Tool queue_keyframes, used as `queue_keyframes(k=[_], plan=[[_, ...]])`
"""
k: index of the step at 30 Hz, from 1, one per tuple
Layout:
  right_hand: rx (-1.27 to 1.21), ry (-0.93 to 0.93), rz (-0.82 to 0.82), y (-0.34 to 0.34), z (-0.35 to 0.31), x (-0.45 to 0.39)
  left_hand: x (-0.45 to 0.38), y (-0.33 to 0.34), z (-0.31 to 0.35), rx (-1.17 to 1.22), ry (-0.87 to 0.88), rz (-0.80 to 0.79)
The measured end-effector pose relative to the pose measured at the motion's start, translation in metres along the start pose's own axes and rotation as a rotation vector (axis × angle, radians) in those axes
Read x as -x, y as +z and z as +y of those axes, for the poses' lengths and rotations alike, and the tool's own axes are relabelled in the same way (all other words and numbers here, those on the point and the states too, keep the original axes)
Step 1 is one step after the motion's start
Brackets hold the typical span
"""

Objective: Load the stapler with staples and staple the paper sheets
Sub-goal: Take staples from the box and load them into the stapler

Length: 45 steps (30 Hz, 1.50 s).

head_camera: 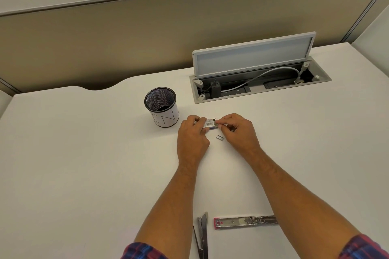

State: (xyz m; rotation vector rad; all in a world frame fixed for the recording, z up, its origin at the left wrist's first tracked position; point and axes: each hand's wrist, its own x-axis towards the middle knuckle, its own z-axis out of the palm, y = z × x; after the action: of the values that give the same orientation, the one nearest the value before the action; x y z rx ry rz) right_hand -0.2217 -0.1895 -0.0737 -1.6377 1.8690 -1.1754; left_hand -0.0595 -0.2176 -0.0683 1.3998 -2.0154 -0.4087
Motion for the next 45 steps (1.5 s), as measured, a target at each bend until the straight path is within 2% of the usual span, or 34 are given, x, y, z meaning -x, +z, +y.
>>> queue_keyframes(k=[8,16,21,33,40,45], plan=[[-0.071,-0.006,-0.029,0.001,-0.006,-0.001,0.000,0.000,0.001,-0.078,0.016,-0.030],[-0.097,-0.015,-0.031,0.003,-0.005,0.001,0.001,0.000,0.001,0.031,0.008,0.014],[0.008,-0.100,-0.037,0.006,-0.003,-0.001,0.002,0.002,0.001,0.061,-0.023,0.056],[-0.005,-0.059,0.033,0.004,-0.006,0.002,0.006,0.001,0.003,0.065,0.007,-0.018],[-0.027,0.021,0.084,-0.005,-0.004,0.019,0.020,-0.009,0.010,0.011,0.040,0.030],[-0.033,0.002,-0.036,-0.014,-0.003,0.040,0.038,-0.013,0.011,-0.079,0.127,-0.027]])
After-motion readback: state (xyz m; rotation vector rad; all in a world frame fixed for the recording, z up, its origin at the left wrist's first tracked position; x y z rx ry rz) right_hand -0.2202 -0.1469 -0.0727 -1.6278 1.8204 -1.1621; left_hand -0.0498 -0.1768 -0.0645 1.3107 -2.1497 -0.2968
